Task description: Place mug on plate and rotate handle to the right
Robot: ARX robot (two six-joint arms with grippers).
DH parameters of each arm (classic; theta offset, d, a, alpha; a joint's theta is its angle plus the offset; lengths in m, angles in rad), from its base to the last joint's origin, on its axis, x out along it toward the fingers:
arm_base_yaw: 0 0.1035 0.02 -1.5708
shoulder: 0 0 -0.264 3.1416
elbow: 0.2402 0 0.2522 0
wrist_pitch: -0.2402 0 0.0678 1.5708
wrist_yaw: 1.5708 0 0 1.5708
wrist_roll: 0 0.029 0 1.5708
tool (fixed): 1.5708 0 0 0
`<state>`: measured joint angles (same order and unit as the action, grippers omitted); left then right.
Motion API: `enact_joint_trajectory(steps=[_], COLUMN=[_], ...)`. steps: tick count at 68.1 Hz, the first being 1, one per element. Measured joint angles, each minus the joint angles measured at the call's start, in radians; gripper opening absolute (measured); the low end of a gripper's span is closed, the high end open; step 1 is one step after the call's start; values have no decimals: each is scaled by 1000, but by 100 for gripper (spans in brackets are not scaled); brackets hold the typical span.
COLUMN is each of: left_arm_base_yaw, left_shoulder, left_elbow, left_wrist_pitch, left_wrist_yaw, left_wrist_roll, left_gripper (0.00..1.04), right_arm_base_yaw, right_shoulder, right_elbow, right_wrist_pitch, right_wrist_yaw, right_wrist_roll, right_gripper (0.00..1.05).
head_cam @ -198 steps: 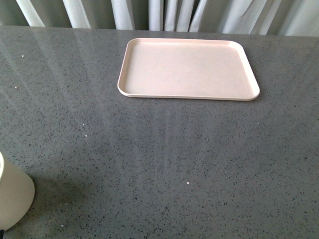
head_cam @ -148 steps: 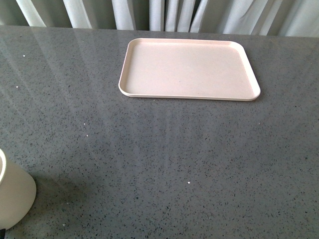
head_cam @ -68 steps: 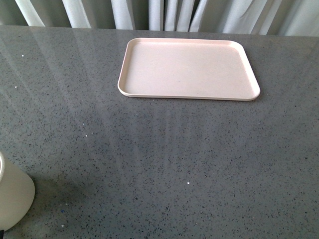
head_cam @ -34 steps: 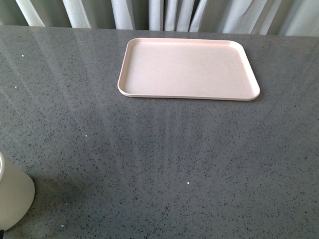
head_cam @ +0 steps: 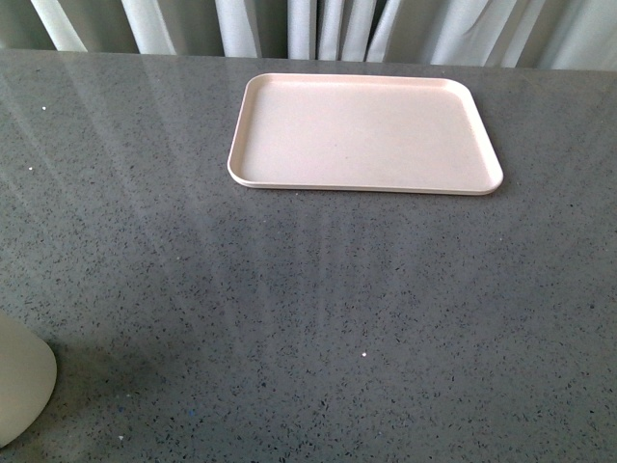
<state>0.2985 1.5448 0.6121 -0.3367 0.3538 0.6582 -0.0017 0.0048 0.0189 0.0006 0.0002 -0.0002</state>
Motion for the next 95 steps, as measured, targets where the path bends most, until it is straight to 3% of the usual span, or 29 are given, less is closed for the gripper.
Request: enact_joint_trajectory(steps=[8,16,19,50,58,84,95], left_arm_base_yaw=[-12,-24,-26,-61,-130,-520,-576], left_shoulder=[0,0,0,-106,-114,27,82], left_elbow=[-4,-4,-4,64,131,384,426], left_wrist_pitch=[0,-3,-11,-90,-64,45,93], left_wrist_yaw=[-6,-3,-3,18,-19,-157,-182], left_wrist_roll=[-3,-29,-37,-153,-247,-614,-719], left_gripper=[33,6,2,2,2,2,2], right_arm_base_yaw=[0,0,0,0,0,0,0], right_shoulder=[0,0,0,0,0,0,0], right_elbow=[0,0,0,0,0,0,0], right_wrist_pitch=[0,0,0,0,0,0,0], right_wrist_yaw=[0,0,0,0,0,0,0], right_wrist_roll=[0,0,0,0,0,0,0], right_gripper=[96,96,96,96,96,96,96])
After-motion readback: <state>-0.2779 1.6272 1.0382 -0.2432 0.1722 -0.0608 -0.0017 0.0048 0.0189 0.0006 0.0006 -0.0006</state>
